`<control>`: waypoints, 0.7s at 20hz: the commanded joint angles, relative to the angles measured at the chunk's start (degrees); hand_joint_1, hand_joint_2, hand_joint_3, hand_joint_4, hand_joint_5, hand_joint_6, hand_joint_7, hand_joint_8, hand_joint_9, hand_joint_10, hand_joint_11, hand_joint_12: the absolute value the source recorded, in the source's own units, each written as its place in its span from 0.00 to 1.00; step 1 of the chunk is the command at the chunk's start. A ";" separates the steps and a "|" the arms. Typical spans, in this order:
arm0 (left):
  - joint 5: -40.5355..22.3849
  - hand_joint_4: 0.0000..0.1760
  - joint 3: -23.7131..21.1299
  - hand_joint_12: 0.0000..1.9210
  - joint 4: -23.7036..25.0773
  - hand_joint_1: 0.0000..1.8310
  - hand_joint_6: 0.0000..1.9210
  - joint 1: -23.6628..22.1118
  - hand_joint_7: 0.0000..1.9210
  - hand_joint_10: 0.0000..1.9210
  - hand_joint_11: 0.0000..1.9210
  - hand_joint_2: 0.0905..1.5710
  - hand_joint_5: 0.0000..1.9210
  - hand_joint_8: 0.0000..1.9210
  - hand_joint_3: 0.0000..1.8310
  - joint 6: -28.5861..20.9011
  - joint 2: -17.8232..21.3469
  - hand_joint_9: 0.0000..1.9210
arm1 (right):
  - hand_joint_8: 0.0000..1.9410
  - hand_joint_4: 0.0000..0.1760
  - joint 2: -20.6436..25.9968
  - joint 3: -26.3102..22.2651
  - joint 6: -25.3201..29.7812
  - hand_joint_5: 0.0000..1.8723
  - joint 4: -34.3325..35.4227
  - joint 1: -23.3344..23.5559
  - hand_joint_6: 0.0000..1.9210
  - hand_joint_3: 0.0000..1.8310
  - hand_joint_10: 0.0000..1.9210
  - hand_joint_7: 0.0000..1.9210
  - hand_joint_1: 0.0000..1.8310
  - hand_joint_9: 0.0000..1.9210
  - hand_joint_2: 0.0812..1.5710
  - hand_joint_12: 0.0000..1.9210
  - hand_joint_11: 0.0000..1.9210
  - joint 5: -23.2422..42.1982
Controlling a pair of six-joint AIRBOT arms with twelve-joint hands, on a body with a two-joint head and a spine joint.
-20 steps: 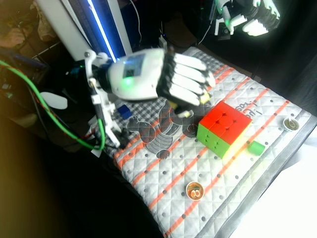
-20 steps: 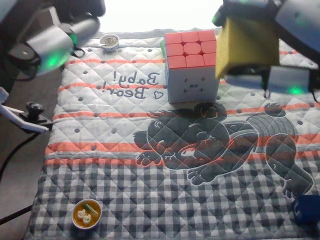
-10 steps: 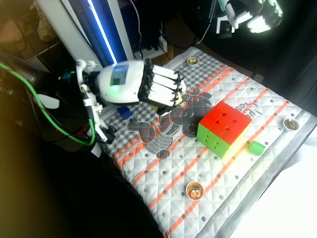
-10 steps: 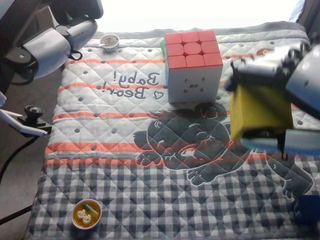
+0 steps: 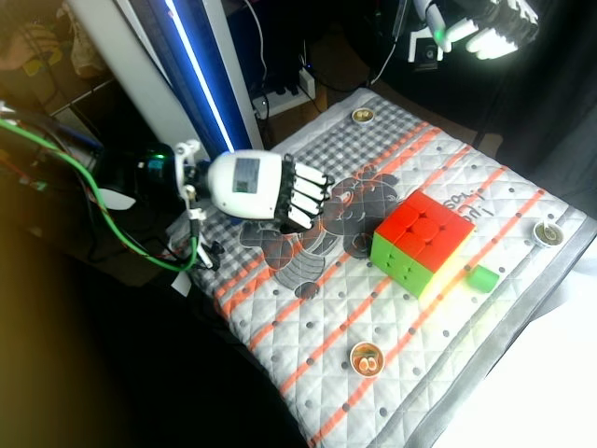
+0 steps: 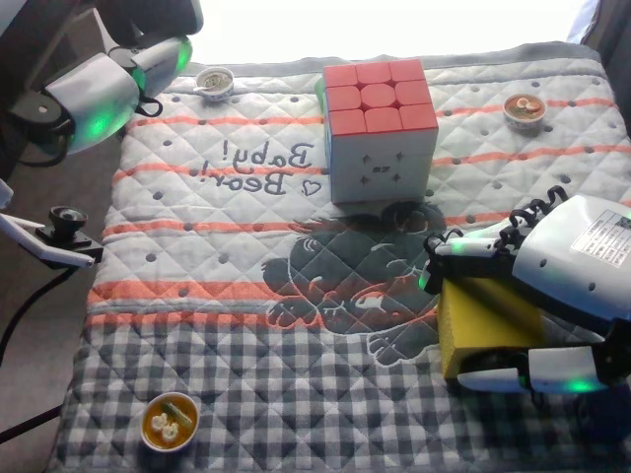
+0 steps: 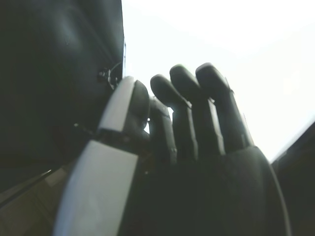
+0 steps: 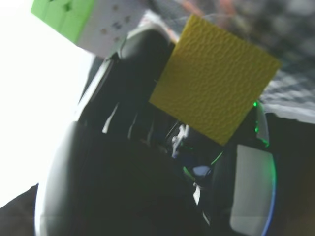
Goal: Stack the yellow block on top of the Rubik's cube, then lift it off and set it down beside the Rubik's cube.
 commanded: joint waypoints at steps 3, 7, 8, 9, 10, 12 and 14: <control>7.22 0.00 -0.08 1.00 1.47 0.62 0.80 -0.42 0.27 0.84 0.21 0.83 0.39 0.83 0.00 -0.41 0.10 0.25 | 0.40 0.00 0.05 0.15 0.90 0.16 -0.05 0.14 0.35 0.00 0.59 0.14 0.50 0.10 0.59 0.83 0.03 6.85; 7.25 0.00 -0.06 1.00 1.10 0.62 0.80 -0.17 0.27 0.83 0.18 0.83 0.39 0.81 0.00 -0.41 0.15 0.24 | 0.08 0.00 0.52 0.09 2.08 0.01 0.00 0.16 0.15 0.00 0.17 0.01 0.34 0.00 0.49 0.54 0.00 7.81; 7.32 0.00 -0.06 1.00 1.03 0.62 0.81 -0.13 0.27 0.82 0.18 0.83 0.39 0.81 0.00 -0.41 0.17 0.24 | 0.04 0.00 0.78 -0.05 2.38 0.01 0.00 0.16 0.11 0.00 0.12 0.01 0.33 0.00 0.48 0.49 0.00 8.46; 7.42 0.00 -0.07 1.00 0.99 0.62 0.81 -0.10 0.27 0.81 0.17 0.83 0.39 0.81 0.00 -0.41 0.20 0.24 | 0.01 0.00 1.29 -0.30 2.49 0.00 0.00 0.16 0.10 0.00 0.04 0.00 0.32 0.00 0.48 0.41 0.00 9.28; 7.62 0.00 -0.09 0.99 0.97 0.62 0.80 -0.09 0.27 0.81 0.18 0.83 0.39 0.81 0.00 -0.44 0.22 0.24 | 0.00 0.00 2.23 -0.68 2.50 0.01 0.05 0.16 0.10 0.00 0.01 0.00 0.32 0.00 0.48 0.39 0.00 10.58; 8.24 0.00 -0.29 1.00 1.04 0.62 0.80 0.03 0.28 0.80 0.18 0.83 0.39 0.80 0.00 -0.69 0.33 0.25 | 0.01 0.00 2.70 -1.26 2.51 0.04 0.63 0.16 0.11 0.00 0.04 0.05 0.27 0.08 0.49 0.65 0.00 13.88; 8.53 0.00 -0.34 0.95 2.56 0.61 0.82 0.59 0.31 0.76 0.22 0.82 0.37 0.77 0.00 -3.58 0.86 0.29 | 0.03 0.00 5.73 -2.13 2.50 0.00 1.55 0.16 0.28 0.01 0.18 0.08 0.22 0.01 0.55 0.64 0.00 18.96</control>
